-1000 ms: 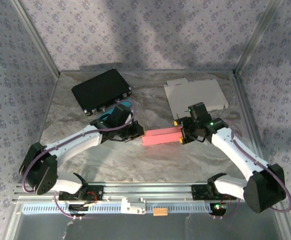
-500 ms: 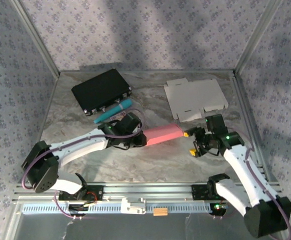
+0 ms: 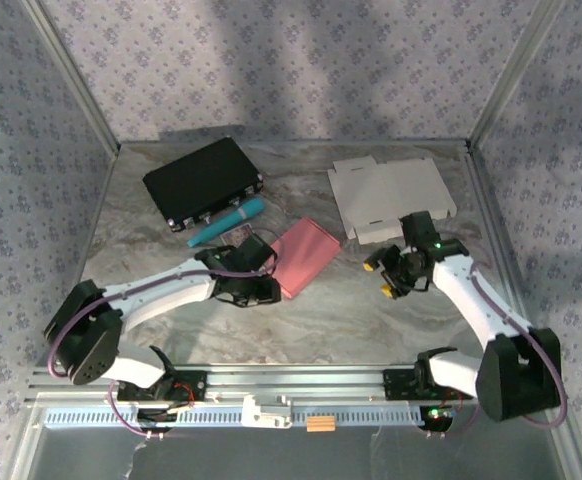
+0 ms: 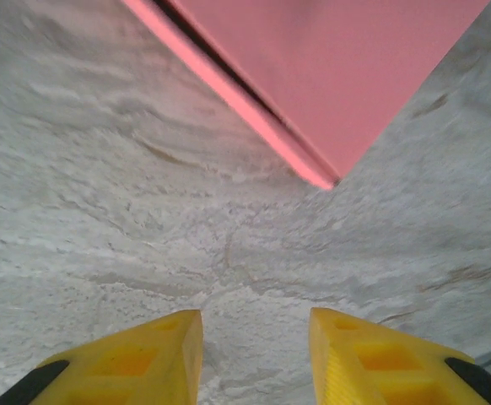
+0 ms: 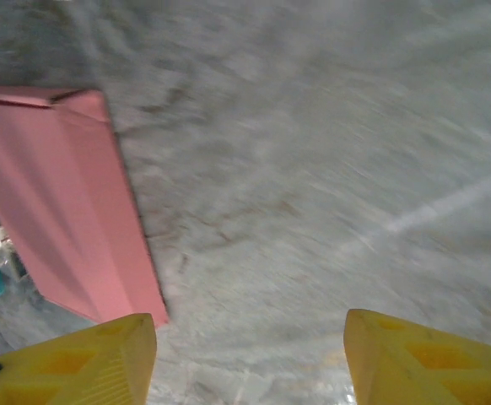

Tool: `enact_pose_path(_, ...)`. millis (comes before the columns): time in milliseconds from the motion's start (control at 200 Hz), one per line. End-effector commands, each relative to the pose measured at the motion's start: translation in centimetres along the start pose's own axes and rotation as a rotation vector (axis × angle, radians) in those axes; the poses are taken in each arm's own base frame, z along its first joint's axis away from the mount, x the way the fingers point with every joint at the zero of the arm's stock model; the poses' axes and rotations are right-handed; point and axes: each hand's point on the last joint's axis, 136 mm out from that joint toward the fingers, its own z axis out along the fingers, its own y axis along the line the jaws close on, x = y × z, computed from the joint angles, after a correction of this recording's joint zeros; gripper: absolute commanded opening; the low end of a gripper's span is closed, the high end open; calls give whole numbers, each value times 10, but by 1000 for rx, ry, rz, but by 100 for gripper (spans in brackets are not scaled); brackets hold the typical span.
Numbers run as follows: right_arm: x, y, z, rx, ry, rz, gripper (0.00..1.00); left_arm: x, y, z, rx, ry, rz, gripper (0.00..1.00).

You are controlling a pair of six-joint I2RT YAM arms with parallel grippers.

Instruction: Fold the paper box

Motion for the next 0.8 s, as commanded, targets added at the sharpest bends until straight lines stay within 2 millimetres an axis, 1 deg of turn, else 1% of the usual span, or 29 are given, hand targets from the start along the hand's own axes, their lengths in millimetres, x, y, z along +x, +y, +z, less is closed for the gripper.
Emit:
enact_pose_path(0,-5,50,17,-93,-28,-175,61,-33,-10,-40,75,-106,-96,40)
enact_pose_path(110,14,85,48,-89,46,-226,64,-60,-4,-62,117,-178,-178,41)
enact_pose_path(165,27,100,60,-85,71,-243,65,-68,1,-69,127,-195,-202,41)
enact_pose_path(225,42,108,75,-66,102,-253,66,-73,6,-74,133,-204,-218,41)
enact_pose_path(285,53,109,91,-31,138,-235,64,-74,10,-75,132,-202,-226,41)
enact_pose_path(350,56,110,105,-10,156,-221,63,-72,11,-75,141,-198,-223,41)
enact_pose_path(415,48,117,113,10,147,-245,64,-69,11,-75,151,-191,-220,41)
enact_pose_path(425,47,114,115,25,150,-246,64,-69,11,-75,151,-190,-221,41)
enact_pose_path(450,42,126,115,11,145,-260,64,-67,12,-75,153,-189,-223,41)
enact_pose_path(520,31,136,121,19,144,-284,66,-65,12,-74,165,-187,-228,41)
enact_pose_path(625,12,161,130,-12,126,-333,66,-64,11,-73,183,-186,-231,41)
enact_pose_path(680,2,174,136,-39,116,-355,66,-64,9,-72,193,-180,-226,41)
enact_pose_path(745,-10,185,144,-60,113,-358,65,-65,5,-70,208,-170,-218,41)
enact_pose_path(795,-15,194,149,-89,128,-356,65,-65,2,-68,218,-159,-211,41)
